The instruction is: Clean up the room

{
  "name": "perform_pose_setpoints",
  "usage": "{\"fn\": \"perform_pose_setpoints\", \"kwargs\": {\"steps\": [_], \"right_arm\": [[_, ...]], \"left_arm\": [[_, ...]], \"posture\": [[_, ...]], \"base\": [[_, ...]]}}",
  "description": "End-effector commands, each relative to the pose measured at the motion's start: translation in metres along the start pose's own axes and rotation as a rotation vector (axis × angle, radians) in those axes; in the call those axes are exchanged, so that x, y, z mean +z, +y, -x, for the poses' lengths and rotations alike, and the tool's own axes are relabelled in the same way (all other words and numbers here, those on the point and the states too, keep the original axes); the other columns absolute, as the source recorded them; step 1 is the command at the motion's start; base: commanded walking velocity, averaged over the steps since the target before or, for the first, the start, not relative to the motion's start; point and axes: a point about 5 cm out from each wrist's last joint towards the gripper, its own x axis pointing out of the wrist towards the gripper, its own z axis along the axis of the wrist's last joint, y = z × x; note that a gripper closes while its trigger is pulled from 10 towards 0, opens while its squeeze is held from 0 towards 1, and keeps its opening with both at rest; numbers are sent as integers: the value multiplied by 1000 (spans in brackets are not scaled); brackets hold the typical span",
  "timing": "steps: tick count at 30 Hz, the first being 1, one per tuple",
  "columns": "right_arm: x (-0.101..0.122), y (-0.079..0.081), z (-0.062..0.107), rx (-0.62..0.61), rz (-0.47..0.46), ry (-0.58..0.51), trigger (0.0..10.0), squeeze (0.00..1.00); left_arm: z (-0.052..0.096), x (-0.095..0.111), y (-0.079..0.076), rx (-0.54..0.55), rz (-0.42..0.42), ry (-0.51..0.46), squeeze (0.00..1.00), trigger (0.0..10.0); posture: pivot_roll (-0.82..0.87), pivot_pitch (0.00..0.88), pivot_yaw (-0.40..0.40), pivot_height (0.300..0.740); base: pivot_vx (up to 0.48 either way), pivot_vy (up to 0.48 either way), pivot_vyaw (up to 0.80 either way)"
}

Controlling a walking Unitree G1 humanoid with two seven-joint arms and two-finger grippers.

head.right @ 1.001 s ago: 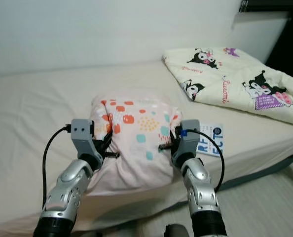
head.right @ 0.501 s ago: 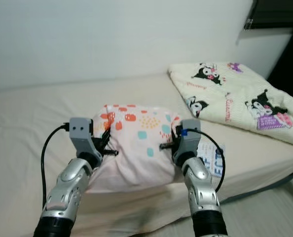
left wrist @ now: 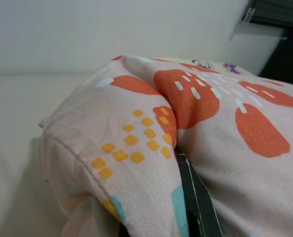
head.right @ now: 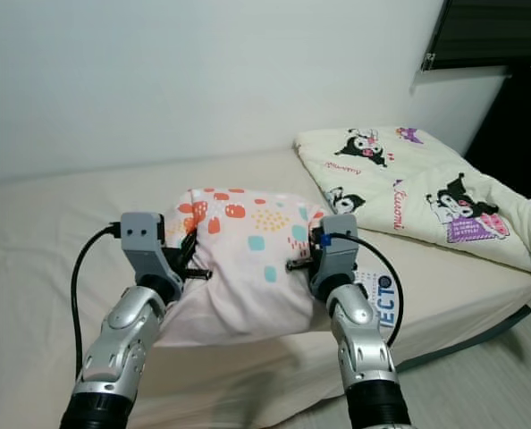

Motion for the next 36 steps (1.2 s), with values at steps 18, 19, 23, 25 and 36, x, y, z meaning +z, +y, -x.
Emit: {"fn": "perform_pose_setpoints", "kwargs": {"steps": [18, 19, 23, 25, 36], "right_arm": [[5, -2, -5, -85, -2, -40, 10000, 0], [5, -2, -5, -85, -2, -40, 10000, 0], [5, -4, -4, -90, 11, -36, 10000, 0], [5, -4, -4, -92, 12, -36, 10000, 0], [5, -7, -4, -105, 20, -47, 10000, 0]], "left_arm": [[-9, 0, -11, 9, -31, 45, 0, 10000], [-9, 0, -11, 9, -31, 45, 0, 10000], [-9, 0, -11, 7, -30, 48, 0, 10000], [-9, 0, -11, 5, -35, 50, 0, 10000], [-11, 2, -13, -39, -100, 33, 0, 10000]], "posture": [[-2, 0, -84, 740], [-2, 0, -84, 740], [-3, 0, -83, 740], [-3, 0, -81, 740], [-7, 0, -79, 740]], "base": [[0, -267, 424], [0, 0, 0], [0, 0, 0], [0, 0, 0], [0, 0, 0]]}}
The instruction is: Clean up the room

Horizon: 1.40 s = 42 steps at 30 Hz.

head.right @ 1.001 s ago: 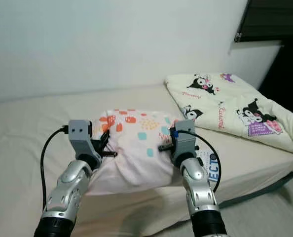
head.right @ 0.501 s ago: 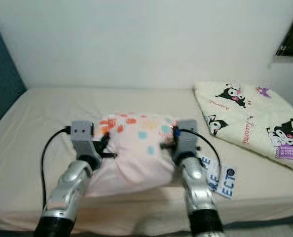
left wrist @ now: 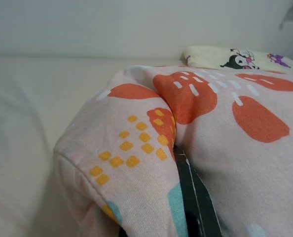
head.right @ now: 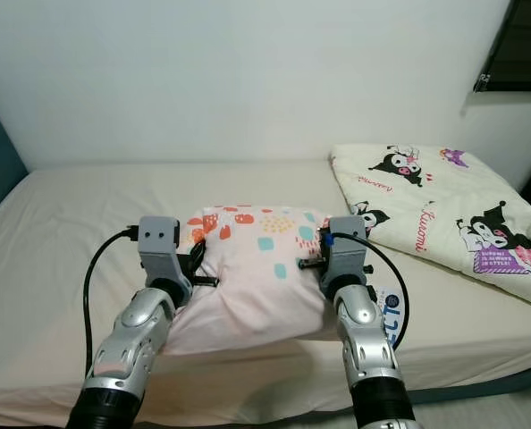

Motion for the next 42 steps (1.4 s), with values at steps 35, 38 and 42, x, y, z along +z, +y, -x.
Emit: {"fn": "perform_pose_setpoints", "kwargs": {"steps": [35, 38, 42], "right_arm": [[19, 6, -5, 13, 24, -121, 10000, 0], [19, 6, -5, 10, 25, -122, 10000, 0], [18, 5, -5, 8, 25, -122, 10000, 0]], "left_arm": [[-14, 28, -11, -82, -65, -117, 0, 10000], [-15, 28, -11, -84, -66, -118, 0, 10000], [-15, 28, -11, -86, -65, -119, 0, 10000]], "posture": [[-5, 0, -71, 740], [-5, 0, -71, 740], [-5, 0, -69, 740]], "base": [[0, 160, 0], [0, 416, 0], [0, 414, 0]]}}
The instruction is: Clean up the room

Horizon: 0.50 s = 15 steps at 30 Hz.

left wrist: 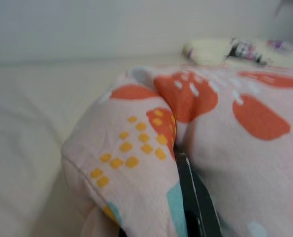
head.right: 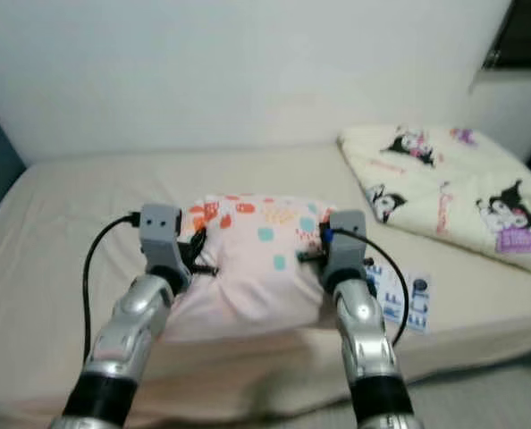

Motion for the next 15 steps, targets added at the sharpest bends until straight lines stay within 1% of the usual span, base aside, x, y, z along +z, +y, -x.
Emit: {"fn": "perform_pose_setpoints", "kwargs": {"steps": [1, 15], "right_arm": [[11, 10, -3, 34, -9, -63, 10000, 0], [11, 11, -3, 32, -13, -66, 10000, 0]], "left_arm": [[-4, 16, -7, -37, -23, -77, 0, 10000], [-4, 15, -7, -39, -22, -76, 0, 10000]], "posture": [[-5, 0, -68, 740], [0, 0, -72, 740]], "base": [[0, 416, 0], [0, 415, 0]]}}
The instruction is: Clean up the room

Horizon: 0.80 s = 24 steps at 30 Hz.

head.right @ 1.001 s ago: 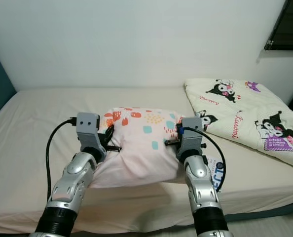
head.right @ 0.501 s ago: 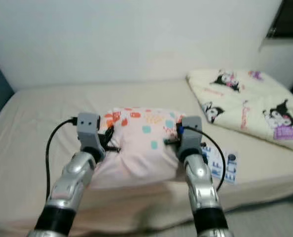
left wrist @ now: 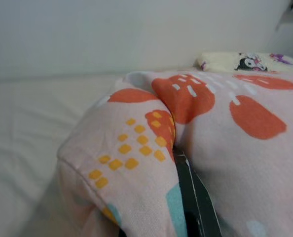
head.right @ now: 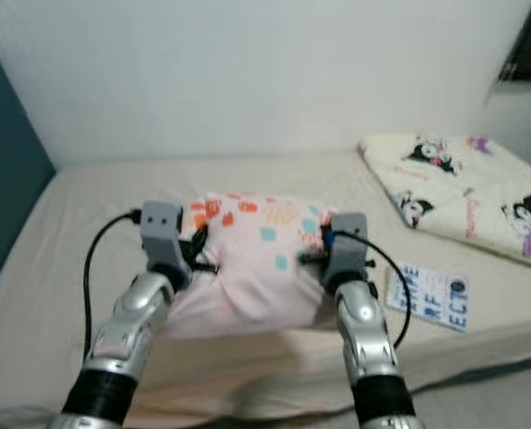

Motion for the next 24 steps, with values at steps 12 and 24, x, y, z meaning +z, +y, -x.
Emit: {"fn": "perform_pose_setpoints", "kwargs": {"steps": [12, 24], "right_arm": [[8, 11, -2, 34, -12, -51, 10000, 0], [6, 10, -2, 28, -15, -52, 10000, 0]], "left_arm": [[-2, 11, -5, -32, -16, -57, 0, 10000], [-2, 13, -11, -74, -48, -61, 0, 10000]], "posture": [[3, 0, -68, 740], [5, 0, -62, 740]], "base": [[0, 415, 0], [0, 177, 0]]}}
